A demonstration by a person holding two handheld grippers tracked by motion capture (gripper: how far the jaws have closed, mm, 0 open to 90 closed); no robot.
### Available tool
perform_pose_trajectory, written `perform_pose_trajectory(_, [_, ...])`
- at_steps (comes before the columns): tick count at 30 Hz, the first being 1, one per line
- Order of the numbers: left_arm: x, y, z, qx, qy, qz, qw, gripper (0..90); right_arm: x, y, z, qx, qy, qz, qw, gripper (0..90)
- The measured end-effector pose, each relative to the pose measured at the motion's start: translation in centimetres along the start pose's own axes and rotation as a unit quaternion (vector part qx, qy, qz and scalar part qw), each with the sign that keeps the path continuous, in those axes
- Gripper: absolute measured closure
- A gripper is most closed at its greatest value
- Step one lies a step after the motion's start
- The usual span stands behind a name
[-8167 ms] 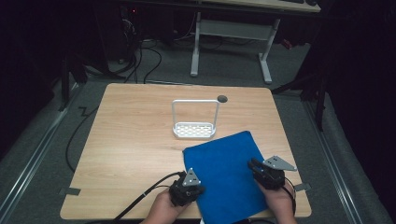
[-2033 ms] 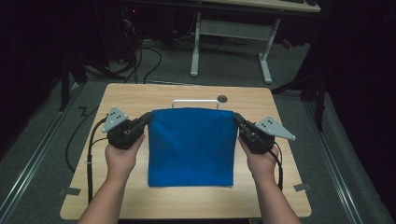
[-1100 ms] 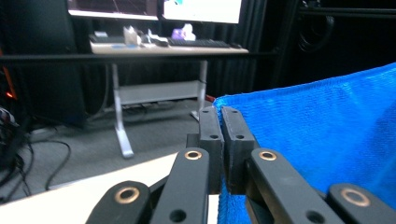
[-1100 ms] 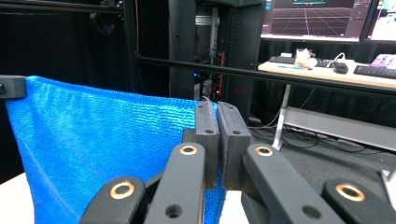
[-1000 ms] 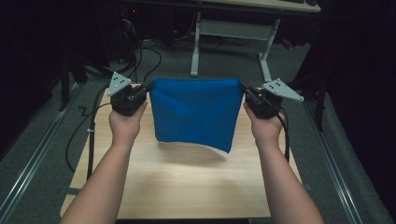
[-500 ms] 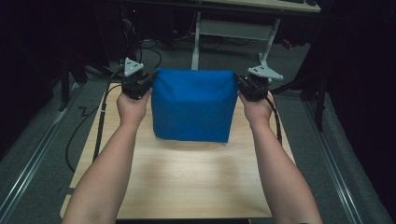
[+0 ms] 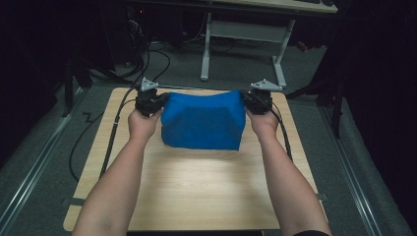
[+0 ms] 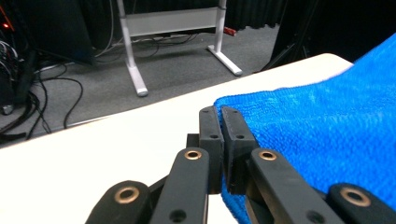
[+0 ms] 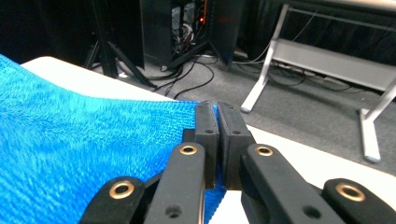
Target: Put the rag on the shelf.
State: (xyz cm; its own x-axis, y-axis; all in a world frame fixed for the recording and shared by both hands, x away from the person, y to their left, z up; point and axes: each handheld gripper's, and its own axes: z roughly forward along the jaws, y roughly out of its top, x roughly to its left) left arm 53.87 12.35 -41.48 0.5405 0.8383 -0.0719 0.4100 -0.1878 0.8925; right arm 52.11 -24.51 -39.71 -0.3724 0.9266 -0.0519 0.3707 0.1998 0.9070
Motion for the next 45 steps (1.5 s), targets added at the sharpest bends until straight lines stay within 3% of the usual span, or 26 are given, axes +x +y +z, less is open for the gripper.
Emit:
perform_pose_trajectory(15, [-1.0, -4.8, 2.1, 0.038, -0.042, -0.033, 0.9978, 88.2, 1.4, -5.7, 0.8, 0.044, 0.029, 0.019, 0.9984, 88.6])
perform_pose_trajectory(23, [-1.5, -5.7, 3.0, 0.053, -0.055, -0.037, 0.9964, 88.1, 2.0, -6.6, 1.1, 0.053, 0.034, 0.012, 0.9980, 88.6])
perform_pose_trajectory(27, [-1.7, -6.3, 3.5, 0.070, -0.057, -0.033, 0.9954, 88.2, 1.8, -7.1, 1.4, 0.058, 0.034, 0.019, 0.9975, 88.6])
perform_pose_trajectory(32, [-1.4, -7.3, 3.7, 0.067, -0.058, -0.052, 0.9947, 88.2, 1.7, -7.9, 1.8, 0.066, 0.036, 0.022, 0.9969, 88.5])
perform_pose_trajectory(45, [-1.4, -8.1, 3.5, 0.066, -0.054, -0.055, 0.9948, 85.3, 1.8, -8.9, 2.6, 0.080, 0.038, 0.027, 0.9957, 87.3])
